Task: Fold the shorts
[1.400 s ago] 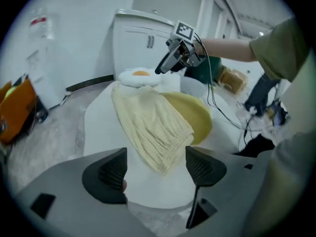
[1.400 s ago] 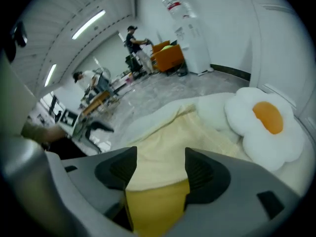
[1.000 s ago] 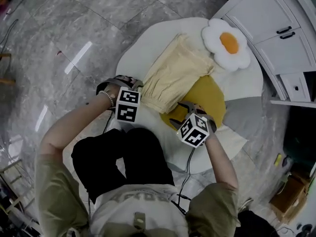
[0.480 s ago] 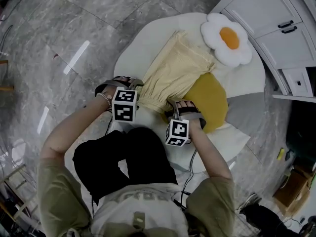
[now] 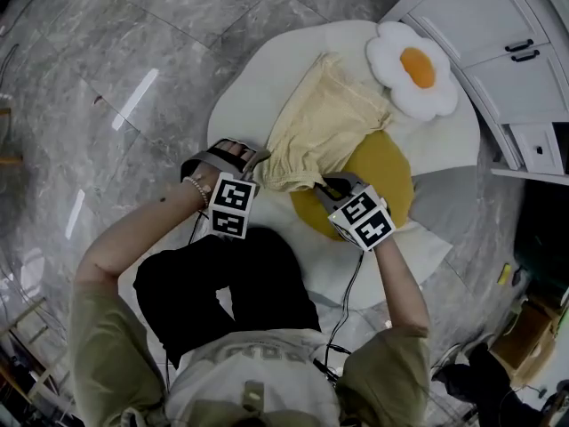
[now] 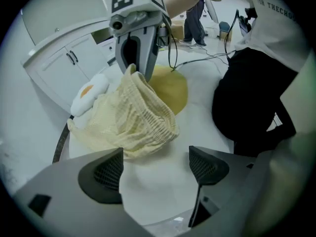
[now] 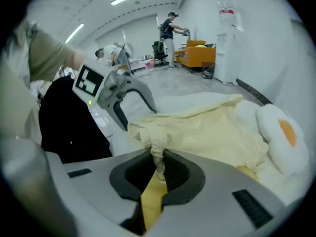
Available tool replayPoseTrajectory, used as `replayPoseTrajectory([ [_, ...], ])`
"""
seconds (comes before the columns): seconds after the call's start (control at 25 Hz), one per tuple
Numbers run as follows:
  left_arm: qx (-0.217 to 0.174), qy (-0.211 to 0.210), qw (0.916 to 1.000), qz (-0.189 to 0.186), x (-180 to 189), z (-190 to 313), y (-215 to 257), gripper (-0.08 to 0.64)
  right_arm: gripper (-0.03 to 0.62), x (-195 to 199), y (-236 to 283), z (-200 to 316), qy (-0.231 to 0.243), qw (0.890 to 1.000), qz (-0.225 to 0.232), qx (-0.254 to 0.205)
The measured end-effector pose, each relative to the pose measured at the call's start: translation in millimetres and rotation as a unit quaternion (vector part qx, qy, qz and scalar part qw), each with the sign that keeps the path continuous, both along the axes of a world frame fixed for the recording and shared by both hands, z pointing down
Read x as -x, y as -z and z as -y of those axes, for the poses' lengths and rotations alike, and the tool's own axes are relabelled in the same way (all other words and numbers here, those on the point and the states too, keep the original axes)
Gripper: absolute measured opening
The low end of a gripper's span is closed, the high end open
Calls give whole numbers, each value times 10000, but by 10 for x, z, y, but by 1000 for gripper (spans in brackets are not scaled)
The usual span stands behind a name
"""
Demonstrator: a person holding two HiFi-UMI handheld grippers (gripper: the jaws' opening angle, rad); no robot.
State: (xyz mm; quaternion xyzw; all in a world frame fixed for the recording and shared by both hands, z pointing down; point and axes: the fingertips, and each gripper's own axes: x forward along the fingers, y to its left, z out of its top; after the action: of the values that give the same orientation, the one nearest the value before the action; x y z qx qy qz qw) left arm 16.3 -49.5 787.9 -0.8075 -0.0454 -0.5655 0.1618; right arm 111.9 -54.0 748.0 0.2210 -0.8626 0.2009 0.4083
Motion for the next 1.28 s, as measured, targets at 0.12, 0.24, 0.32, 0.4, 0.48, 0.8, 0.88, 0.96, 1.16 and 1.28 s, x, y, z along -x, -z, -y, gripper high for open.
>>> replayPoseTrajectory([
  [0.12,-286,214,9987,-365,-212,57,-9,403,49,-14,160,117,-455,9973,303,490],
  [0.24,-942,260,9937,-554,-343,171,-65,420,49,-11,266,184,-920,9889,605,997],
  [0.32,-1252,345,9893,-670,-390,233,-115,431,49,-12,336,216,-1140,9826,783,1239],
  [0.4,-1469,534,9841,-847,-425,309,-173,431,49,-14,405,232,-1240,9779,917,1412],
  [0.48,-1669,777,9761,-1158,-462,405,-169,431,49,-10,470,222,-1324,9722,1086,1594],
  [0.8,-1488,667,9616,-2205,-676,503,248,422,49,-108,496,30,-626,9873,755,1246],
  [0.88,-1153,397,9727,-1976,-618,406,224,367,49,-149,463,-51,-249,9934,450,1024],
  [0.96,-981,201,9784,-1808,-565,332,248,124,49,-173,436,-123,72,9959,211,882],
  [1.16,-875,-151,9847,-1499,-563,219,264,46,49,-175,449,-195,151,9941,298,1030],
  [1.28,-771,-430,9879,-1278,-539,108,283,35,49,-215,433,-303,498,9943,27,941],
])
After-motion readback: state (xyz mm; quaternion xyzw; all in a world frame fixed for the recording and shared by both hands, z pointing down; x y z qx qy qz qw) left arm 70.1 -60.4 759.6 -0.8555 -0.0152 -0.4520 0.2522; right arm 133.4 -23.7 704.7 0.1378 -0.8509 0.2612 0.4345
